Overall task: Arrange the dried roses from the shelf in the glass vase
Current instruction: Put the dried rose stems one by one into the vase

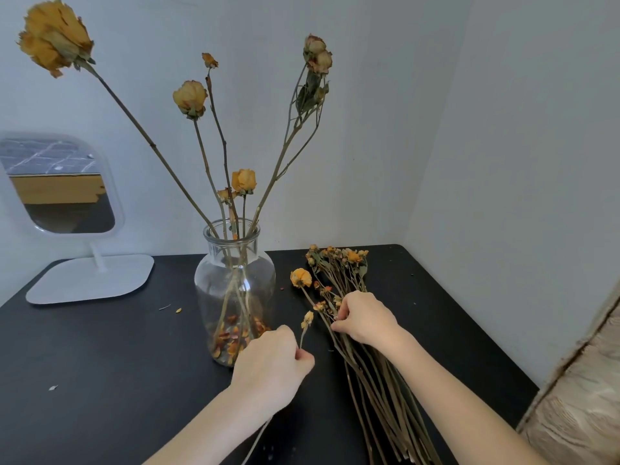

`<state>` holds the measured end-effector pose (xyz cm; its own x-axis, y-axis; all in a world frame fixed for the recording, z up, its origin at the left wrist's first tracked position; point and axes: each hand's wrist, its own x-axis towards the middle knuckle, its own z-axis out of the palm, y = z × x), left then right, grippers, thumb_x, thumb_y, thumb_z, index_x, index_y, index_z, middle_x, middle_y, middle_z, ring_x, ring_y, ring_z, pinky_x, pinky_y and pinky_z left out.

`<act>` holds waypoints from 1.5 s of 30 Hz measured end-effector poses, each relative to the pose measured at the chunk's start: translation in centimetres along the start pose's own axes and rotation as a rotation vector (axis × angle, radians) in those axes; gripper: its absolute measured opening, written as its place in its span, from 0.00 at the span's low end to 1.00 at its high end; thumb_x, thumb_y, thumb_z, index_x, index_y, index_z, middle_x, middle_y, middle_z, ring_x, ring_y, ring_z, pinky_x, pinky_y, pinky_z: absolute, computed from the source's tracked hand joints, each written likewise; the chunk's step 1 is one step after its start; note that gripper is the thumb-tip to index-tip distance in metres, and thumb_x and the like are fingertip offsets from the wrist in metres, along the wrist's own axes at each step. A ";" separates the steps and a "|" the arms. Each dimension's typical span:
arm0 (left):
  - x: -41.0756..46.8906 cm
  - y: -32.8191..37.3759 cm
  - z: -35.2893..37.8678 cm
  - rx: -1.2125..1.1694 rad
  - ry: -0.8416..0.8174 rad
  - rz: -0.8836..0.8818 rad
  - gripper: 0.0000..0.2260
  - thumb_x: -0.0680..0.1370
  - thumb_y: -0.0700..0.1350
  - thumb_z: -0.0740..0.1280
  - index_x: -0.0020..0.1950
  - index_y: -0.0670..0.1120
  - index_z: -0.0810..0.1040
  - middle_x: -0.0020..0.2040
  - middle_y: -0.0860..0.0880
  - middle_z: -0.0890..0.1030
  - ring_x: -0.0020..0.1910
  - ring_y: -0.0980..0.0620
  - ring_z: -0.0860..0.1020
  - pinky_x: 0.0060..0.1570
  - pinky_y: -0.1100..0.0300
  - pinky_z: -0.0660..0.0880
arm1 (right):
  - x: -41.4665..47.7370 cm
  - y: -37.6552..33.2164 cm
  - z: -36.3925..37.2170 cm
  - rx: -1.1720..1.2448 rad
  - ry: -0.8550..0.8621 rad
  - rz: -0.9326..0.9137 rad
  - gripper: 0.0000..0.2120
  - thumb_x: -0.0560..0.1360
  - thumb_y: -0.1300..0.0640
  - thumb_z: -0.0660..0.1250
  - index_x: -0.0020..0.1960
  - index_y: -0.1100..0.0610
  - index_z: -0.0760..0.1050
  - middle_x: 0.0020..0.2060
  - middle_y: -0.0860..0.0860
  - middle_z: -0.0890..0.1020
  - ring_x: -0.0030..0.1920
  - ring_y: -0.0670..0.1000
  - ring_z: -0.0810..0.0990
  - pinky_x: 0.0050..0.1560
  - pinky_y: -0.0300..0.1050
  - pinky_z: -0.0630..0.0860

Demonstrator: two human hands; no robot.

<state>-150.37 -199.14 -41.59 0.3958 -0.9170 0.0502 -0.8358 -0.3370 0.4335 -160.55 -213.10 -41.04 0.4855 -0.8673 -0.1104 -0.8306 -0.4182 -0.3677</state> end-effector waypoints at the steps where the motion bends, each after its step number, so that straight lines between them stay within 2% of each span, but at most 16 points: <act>1: -0.2 -0.3 -0.4 -0.049 0.008 0.011 0.06 0.77 0.50 0.60 0.44 0.48 0.72 0.35 0.53 0.75 0.34 0.54 0.76 0.33 0.61 0.71 | 0.1 0.0 0.1 -0.004 -0.006 0.012 0.09 0.73 0.54 0.69 0.51 0.57 0.79 0.48 0.52 0.82 0.48 0.52 0.80 0.50 0.48 0.78; 7: -1.4 -2.2 -2.8 -0.261 0.118 0.061 0.07 0.76 0.49 0.63 0.38 0.53 0.70 0.21 0.55 0.70 0.23 0.60 0.69 0.35 0.65 0.73 | 0.7 0.2 0.4 0.010 0.003 0.075 0.08 0.73 0.58 0.66 0.50 0.59 0.79 0.46 0.53 0.82 0.46 0.53 0.81 0.51 0.51 0.79; 11: -2.2 -3.0 -4.5 -0.407 0.170 0.085 0.06 0.75 0.45 0.65 0.38 0.51 0.72 0.21 0.56 0.70 0.24 0.61 0.69 0.32 0.73 0.66 | 1.1 0.5 -1.0 0.165 -0.023 0.084 0.08 0.73 0.57 0.66 0.46 0.60 0.81 0.40 0.53 0.84 0.43 0.49 0.82 0.53 0.48 0.78; 12: -2.4 -3.1 -5.0 -0.446 0.182 0.087 0.06 0.75 0.43 0.65 0.37 0.50 0.73 0.21 0.55 0.70 0.23 0.60 0.68 0.31 0.74 0.67 | 1.1 0.6 -1.5 0.206 -0.025 0.079 0.08 0.73 0.58 0.66 0.45 0.60 0.82 0.36 0.51 0.84 0.38 0.46 0.81 0.50 0.44 0.78; 13: -2.5 -3.2 -5.5 -0.484 0.192 0.092 0.06 0.74 0.42 0.65 0.37 0.48 0.74 0.21 0.54 0.69 0.22 0.60 0.68 0.30 0.75 0.67 | 1.1 0.6 -2.0 0.250 -0.027 0.073 0.08 0.73 0.58 0.66 0.44 0.60 0.82 0.33 0.49 0.82 0.32 0.42 0.77 0.43 0.39 0.77; 15: -2.7 -3.2 -6.4 -0.546 0.212 0.105 0.06 0.74 0.40 0.65 0.37 0.46 0.75 0.22 0.51 0.70 0.21 0.60 0.68 0.29 0.77 0.66 | 0.9 0.7 -3.1 0.359 -0.026 0.061 0.07 0.73 0.59 0.66 0.43 0.60 0.82 0.30 0.48 0.80 0.21 0.40 0.69 0.26 0.32 0.69; 16: -2.8 -3.1 -6.9 -0.573 0.224 0.115 0.06 0.74 0.39 0.65 0.37 0.45 0.76 0.22 0.51 0.70 0.21 0.60 0.68 0.28 0.77 0.66 | 0.8 0.8 -3.5 0.423 -0.019 0.050 0.06 0.73 0.59 0.66 0.44 0.60 0.82 0.29 0.48 0.79 0.19 0.40 0.66 0.21 0.31 0.65; 21: -2.4 -2.8 -10.2 -0.749 0.376 0.159 0.06 0.75 0.44 0.65 0.38 0.51 0.77 0.24 0.49 0.72 0.20 0.60 0.66 0.26 0.66 0.64 | 0.8 -0.1 -6.1 0.782 0.038 -0.043 0.04 0.75 0.57 0.67 0.43 0.57 0.79 0.27 0.48 0.77 0.19 0.41 0.64 0.19 0.32 0.61; 24: -1.9 -2.5 -12.6 -0.831 0.543 0.214 0.06 0.77 0.42 0.63 0.41 0.50 0.76 0.21 0.58 0.71 0.19 0.63 0.67 0.23 0.74 0.63 | 0.7 -1.6 -7.7 0.941 0.063 -0.108 0.06 0.76 0.58 0.66 0.40 0.57 0.77 0.27 0.49 0.75 0.20 0.42 0.64 0.19 0.32 0.60; 26: -1.5 -2.4 -14.3 -0.866 0.682 0.240 0.07 0.77 0.41 0.63 0.41 0.51 0.76 0.20 0.60 0.69 0.19 0.63 0.66 0.22 0.77 0.61 | 0.3 -2.9 -8.7 1.054 0.091 -0.171 0.08 0.76 0.58 0.65 0.39 0.58 0.77 0.26 0.48 0.75 0.20 0.43 0.64 0.18 0.32 0.59; 29: -0.8 -2.4 -16.6 -0.833 0.890 0.266 0.07 0.78 0.43 0.63 0.41 0.53 0.74 0.21 0.58 0.69 0.22 0.60 0.65 0.24 0.75 0.62 | -0.4 -4.8 -9.8 1.193 0.130 -0.248 0.09 0.76 0.58 0.65 0.38 0.57 0.77 0.25 0.47 0.75 0.20 0.43 0.64 0.18 0.32 0.60; 32: 0.1 -2.3 -18.0 -0.845 1.030 0.258 0.07 0.78 0.45 0.62 0.41 0.55 0.73 0.22 0.58 0.69 0.23 0.59 0.65 0.24 0.71 0.62 | -1.2 -6.2 -10.1 1.207 0.167 -0.281 0.08 0.76 0.57 0.65 0.39 0.57 0.77 0.25 0.46 0.74 0.21 0.43 0.65 0.18 0.32 0.61; 36: 1.1 -1.9 -18.3 -0.933 1.096 0.215 0.08 0.78 0.44 0.62 0.41 0.55 0.72 0.27 0.56 0.69 0.25 0.59 0.66 0.28 0.69 0.63 | -2.1 -6.9 -10.2 1.212 0.227 -0.293 0.07 0.76 0.58 0.65 0.40 0.57 0.78 0.25 0.46 0.74 0.21 0.43 0.65 0.19 0.31 0.61; 39: 1.6 -1.8 -18.3 -0.946 1.111 0.237 0.07 0.78 0.45 0.62 0.41 0.55 0.72 0.27 0.55 0.68 0.25 0.60 0.66 0.27 0.70 0.63 | -2.6 -6.9 -10.7 1.237 0.272 -0.312 0.07 0.75 0.58 0.66 0.39 0.56 0.78 0.24 0.47 0.74 0.20 0.43 0.64 0.18 0.31 0.61; 42: 2.2 -1.6 -17.8 -0.873 1.093 0.268 0.06 0.78 0.43 0.62 0.42 0.53 0.72 0.28 0.55 0.70 0.25 0.62 0.68 0.27 0.75 0.63 | -2.8 -6.7 -11.1 1.250 0.292 -0.317 0.07 0.75 0.58 0.66 0.38 0.56 0.78 0.24 0.47 0.74 0.20 0.43 0.64 0.18 0.32 0.60; 45: 2.8 -1.9 -16.4 -0.738 1.016 0.246 0.01 0.77 0.41 0.63 0.46 0.46 0.74 0.29 0.51 0.71 0.26 0.64 0.70 0.30 0.78 0.65 | -2.9 -6.8 -10.9 1.232 0.278 -0.308 0.08 0.75 0.58 0.66 0.38 0.56 0.77 0.24 0.47 0.74 0.20 0.43 0.64 0.19 0.31 0.61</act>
<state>-141.49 -197.54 -27.53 0.6456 -0.2536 0.7203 -0.6490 0.3149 0.6925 -159.32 -210.69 -28.16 0.4143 -0.8692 0.2698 0.1718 -0.2164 -0.9611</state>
